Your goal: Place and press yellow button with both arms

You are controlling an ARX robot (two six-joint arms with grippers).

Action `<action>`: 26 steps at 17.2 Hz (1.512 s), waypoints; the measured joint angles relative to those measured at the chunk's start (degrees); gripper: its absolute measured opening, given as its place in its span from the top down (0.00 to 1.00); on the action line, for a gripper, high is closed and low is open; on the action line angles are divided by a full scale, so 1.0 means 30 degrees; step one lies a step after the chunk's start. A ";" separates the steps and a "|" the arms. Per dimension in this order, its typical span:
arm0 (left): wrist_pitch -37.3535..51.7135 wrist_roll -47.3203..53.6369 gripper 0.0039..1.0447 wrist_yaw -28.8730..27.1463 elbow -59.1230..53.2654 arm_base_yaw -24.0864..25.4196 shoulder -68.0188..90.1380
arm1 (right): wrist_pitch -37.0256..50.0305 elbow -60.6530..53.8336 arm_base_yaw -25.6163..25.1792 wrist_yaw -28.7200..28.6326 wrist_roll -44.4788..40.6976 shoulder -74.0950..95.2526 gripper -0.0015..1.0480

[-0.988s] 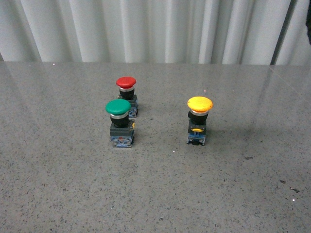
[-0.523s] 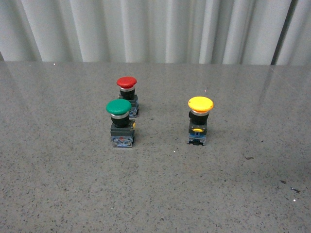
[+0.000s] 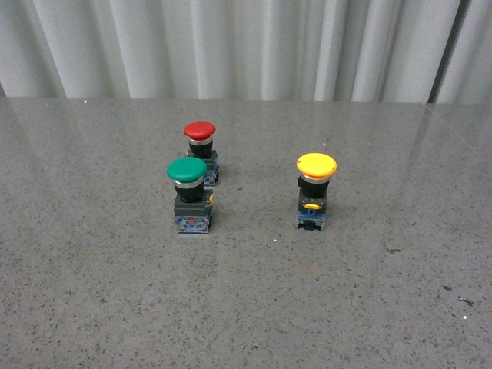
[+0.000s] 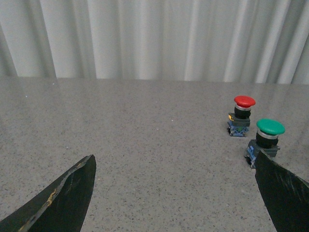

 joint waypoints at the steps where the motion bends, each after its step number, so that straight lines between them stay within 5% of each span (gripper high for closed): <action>1: 0.0007 0.0000 0.06 0.0000 0.0000 0.0000 0.0000 | -0.0131 -0.0146 0.0000 -0.0007 -0.0051 -0.0459 0.98; 19: 0.0007 0.0000 0.06 0.0000 0.0000 0.0000 0.0000 | -0.3912 -0.1588 0.0000 -0.0029 -0.0124 -0.5872 0.98; 21: 0.0007 0.0000 0.06 -0.0022 0.0000 0.0000 0.0000 | -0.7344 -0.1566 0.0000 -0.0036 -0.0131 -0.8772 0.98; 26: -0.0007 0.0000 0.06 0.0015 0.0000 0.0000 0.0000 | -0.7286 -0.1566 0.0000 -0.0044 -0.0124 -0.9056 0.98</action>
